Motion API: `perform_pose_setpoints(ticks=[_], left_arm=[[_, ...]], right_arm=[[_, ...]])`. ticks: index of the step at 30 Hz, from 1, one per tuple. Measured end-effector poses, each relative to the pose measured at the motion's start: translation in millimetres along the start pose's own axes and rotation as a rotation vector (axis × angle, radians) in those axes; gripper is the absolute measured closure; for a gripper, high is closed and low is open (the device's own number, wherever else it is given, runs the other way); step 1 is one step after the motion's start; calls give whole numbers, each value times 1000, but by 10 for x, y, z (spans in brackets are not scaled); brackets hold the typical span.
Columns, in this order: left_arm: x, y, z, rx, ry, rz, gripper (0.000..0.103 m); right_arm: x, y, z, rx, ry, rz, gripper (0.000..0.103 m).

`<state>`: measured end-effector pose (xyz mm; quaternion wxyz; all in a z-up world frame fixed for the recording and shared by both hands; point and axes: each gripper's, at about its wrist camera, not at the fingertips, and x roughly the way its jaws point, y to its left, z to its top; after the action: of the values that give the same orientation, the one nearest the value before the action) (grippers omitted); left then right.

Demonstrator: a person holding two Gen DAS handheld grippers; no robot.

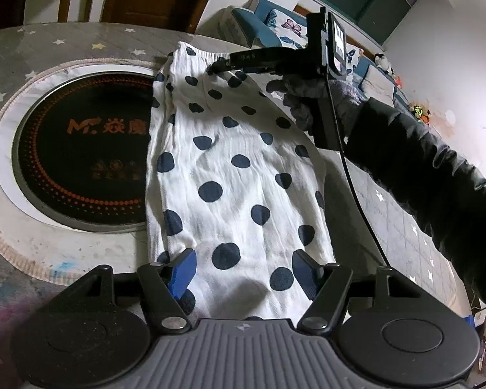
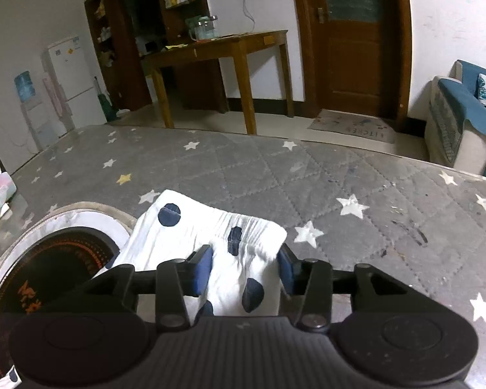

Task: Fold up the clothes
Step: 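Grasp the waistband end of the folded trousers with the right tool, then lift the waistband with the right tool and fold it over the trousers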

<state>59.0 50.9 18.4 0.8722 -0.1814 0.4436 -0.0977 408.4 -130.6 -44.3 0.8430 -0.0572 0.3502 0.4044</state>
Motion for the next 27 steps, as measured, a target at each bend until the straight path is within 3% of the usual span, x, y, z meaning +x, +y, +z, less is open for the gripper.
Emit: perform_pose_setpoints(ticks=[4,6,10,14,17,27], left_arm=[[-47,29,18,-6,-17,16,31],[-41,43,19,-11,-15,20,31],[-5,54,13,-12,-4,19,31],[10,57,7,-9,1,26,30],[5,78,1,-9,-2,35,30],[-74,117,-69,-6,-30,60,29]], right_arm=[[-16,-127,16,95,-8,73,57],[-9,-188,17,123,-10,65,65],[15,-155,21,95,-8,49,66],[18,-67,4,68,-9,44,88],[-52,-68,-4,105,-32,67,90],[-880,266,10,93,-122,159,92]])
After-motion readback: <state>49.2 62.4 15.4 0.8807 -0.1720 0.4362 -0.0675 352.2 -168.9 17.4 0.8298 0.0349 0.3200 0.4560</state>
